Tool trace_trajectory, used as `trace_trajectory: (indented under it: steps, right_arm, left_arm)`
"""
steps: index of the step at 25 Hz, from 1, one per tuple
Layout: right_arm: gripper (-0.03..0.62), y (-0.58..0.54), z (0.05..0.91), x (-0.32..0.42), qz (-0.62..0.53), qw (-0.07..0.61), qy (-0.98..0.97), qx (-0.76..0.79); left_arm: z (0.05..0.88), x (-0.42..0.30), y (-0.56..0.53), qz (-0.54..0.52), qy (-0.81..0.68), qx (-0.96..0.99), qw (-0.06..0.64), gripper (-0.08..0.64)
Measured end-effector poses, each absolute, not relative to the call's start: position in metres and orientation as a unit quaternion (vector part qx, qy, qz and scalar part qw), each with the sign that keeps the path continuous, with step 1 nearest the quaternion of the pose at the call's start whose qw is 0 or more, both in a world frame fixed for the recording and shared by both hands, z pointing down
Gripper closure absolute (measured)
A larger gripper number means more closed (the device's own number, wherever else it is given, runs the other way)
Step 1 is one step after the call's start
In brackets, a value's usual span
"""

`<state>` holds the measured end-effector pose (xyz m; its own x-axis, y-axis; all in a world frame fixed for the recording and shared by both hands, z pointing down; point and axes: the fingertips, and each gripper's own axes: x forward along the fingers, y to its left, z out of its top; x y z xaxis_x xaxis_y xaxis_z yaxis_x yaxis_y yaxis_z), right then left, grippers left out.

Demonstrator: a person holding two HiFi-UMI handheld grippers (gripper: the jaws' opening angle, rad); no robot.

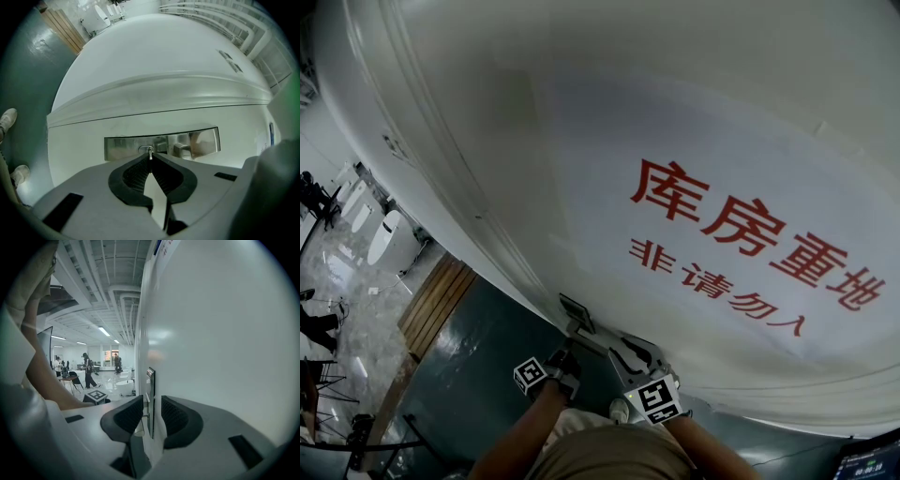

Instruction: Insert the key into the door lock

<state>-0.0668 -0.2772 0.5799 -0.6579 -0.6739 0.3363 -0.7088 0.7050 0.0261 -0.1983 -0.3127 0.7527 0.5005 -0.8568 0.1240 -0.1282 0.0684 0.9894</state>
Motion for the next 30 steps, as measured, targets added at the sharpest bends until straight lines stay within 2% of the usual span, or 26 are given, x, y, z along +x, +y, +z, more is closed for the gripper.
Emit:
trace_trajectory:
  steps: [30]
  right_arm:
    - [0.469, -0.278, 0.5849, -0.0769, 0.055, 0.171, -0.913, 0.367]
  left_arm:
    - [0.7534, -0.1961, -0.3116, -0.324, -0.412, 0.59, 0.614, 0.529]
